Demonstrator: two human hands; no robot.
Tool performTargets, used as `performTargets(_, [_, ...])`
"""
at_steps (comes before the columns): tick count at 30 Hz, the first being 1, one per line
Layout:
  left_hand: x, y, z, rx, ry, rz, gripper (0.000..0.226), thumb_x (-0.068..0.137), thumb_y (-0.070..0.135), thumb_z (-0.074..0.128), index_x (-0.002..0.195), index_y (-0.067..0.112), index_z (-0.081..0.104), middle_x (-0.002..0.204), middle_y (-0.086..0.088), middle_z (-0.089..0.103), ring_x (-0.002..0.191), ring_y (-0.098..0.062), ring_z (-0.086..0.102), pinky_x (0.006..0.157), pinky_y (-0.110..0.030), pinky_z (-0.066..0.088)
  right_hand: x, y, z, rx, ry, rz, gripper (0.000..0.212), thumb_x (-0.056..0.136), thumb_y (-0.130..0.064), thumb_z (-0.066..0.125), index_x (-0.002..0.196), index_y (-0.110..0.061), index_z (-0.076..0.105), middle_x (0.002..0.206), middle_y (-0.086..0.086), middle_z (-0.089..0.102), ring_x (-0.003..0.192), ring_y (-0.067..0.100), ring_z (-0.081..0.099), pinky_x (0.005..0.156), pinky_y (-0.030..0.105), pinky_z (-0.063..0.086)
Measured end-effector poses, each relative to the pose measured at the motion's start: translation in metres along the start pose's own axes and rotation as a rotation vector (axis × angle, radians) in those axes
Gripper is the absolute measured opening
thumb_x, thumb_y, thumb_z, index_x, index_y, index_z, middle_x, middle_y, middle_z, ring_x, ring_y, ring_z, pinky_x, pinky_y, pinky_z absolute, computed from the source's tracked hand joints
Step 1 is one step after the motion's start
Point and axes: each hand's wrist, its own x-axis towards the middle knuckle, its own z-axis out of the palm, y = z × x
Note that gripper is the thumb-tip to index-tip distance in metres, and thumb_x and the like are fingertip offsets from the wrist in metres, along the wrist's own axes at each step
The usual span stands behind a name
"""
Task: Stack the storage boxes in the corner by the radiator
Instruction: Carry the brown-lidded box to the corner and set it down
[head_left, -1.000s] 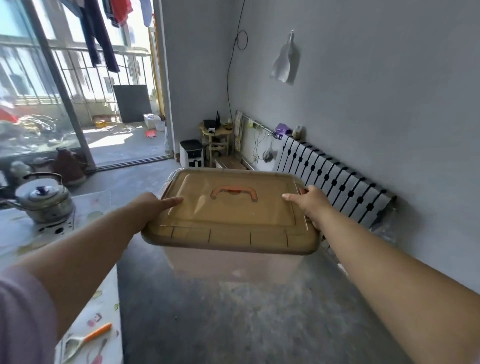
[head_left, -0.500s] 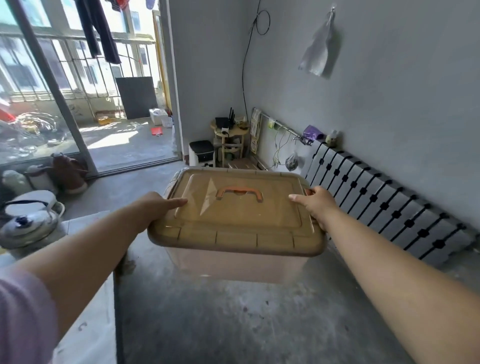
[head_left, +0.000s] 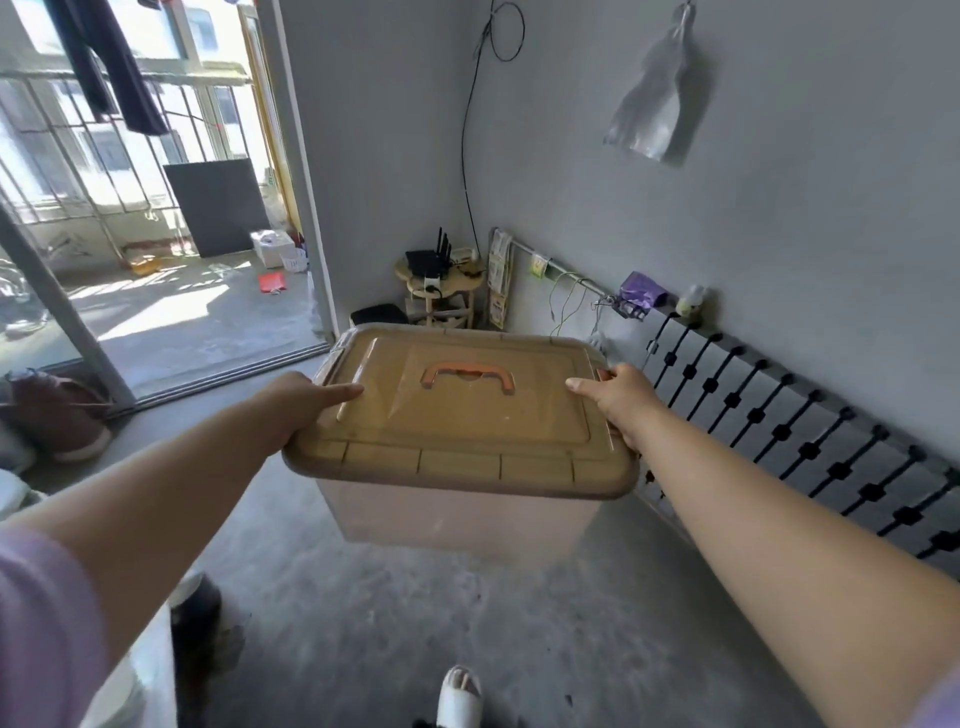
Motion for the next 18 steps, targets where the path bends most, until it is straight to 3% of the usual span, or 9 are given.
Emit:
performTargets(5, [0.098,0.034,-0.005,0.010,0.032,-0.036,0.061,0.069,0.051,0.077,0.104,0.001,0.067,0.099,-0.018,0.069,0.092,-0.035,0.066,0.089,-0.044,0.054,0.109,-0.030,0.035,-0.031,-0.009,0.003,0.068,0.079,-0.038,0.073,0.132,-0.005,0.044,0.129,0.016,0.057,0.116,0.035,0.057,0.099,0.050,0.049])
performTargets(15, [0.299,0.098,-0.044,-0.006,0.042,-0.028,0.060,0.070,0.048,0.077,0.105,0.001,0.066,0.095,-0.015,0.067,0.084,-0.032,0.063,0.072,-0.036,0.050,0.301,-0.111,0.117,-0.078,-0.004,0.022,0.072,0.084,-0.039,0.069,0.138,-0.002,0.039,0.136,0.017,0.051,0.122,0.035,0.052,0.100,0.044,0.046])
performTargets(18, [0.369,0.114,-0.064,-0.003,0.023,-0.010,0.058,0.071,0.047,0.076,0.107,0.002,0.066,0.098,-0.016,0.068,0.088,-0.034,0.064,0.076,-0.038,0.052,0.349,-0.134,0.150,-0.045,0.031,0.024,0.071,0.083,-0.039,0.070,0.135,-0.002,0.041,0.135,0.017,0.052,0.122,0.034,0.052,0.099,0.044,0.046])
